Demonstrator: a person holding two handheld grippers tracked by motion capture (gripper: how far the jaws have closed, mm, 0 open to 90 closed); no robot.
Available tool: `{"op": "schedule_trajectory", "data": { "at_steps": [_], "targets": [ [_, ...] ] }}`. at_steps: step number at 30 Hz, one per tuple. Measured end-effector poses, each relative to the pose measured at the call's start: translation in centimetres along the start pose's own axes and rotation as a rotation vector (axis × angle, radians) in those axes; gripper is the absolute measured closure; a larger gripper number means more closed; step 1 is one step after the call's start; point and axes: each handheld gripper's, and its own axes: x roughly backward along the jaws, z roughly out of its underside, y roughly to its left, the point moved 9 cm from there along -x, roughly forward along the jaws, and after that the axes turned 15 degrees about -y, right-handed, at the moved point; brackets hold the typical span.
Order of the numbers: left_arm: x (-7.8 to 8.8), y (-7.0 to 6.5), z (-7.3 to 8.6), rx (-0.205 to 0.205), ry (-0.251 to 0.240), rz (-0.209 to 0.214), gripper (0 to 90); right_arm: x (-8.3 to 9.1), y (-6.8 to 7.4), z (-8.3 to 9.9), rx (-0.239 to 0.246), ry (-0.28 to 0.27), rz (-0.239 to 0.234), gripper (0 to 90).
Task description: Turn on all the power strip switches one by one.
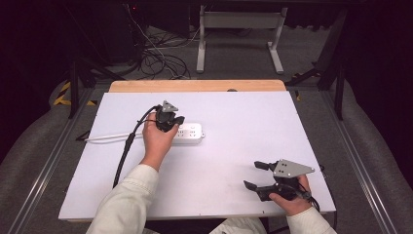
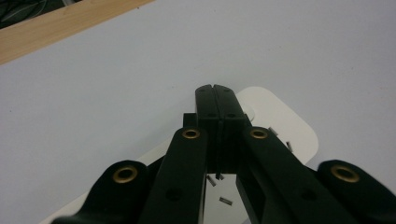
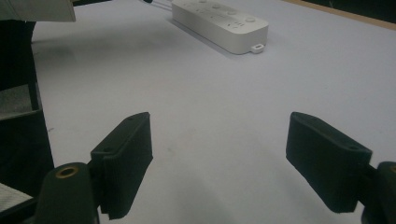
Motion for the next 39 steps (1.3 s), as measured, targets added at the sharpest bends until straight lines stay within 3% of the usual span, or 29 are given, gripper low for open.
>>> {"op": "schedule_trajectory", "data": {
  "at_steps": [3,17,22,35,36,39],
  "targets": [
    [-0.4,0.1,0.4,-0.017,0.014,-0.007,90.0,0.0,0.0,0.0,0.001,-0.001,-0.001,23.1],
    [-1.2,0.2,1.7,-0.02,0.054,-0.035,90.0,0.0,0.0,-0.1,0.002,-0.002,-0.002,23.1],
    [-1.2,0.6,1.8,-0.025,0.049,-0.05,90.0,0.0,0.0,0.0,0.005,0.0,-0.002,23.1],
    [-1.3,0.6,2.1,-0.012,0.029,-0.037,90.0,0.1,0.1,-0.1,0.006,-0.001,-0.007,22.8],
    [-1.3,0.6,2.1,0.001,0.021,-0.041,90.0,0.1,0.1,-0.1,0.007,-0.001,-0.007,22.8],
    [-1.1,1.2,2.3,-0.027,0.037,-0.08,90.0,0.0,0.2,-0.1,0.007,-0.003,-0.01,22.8]
  ]
}}
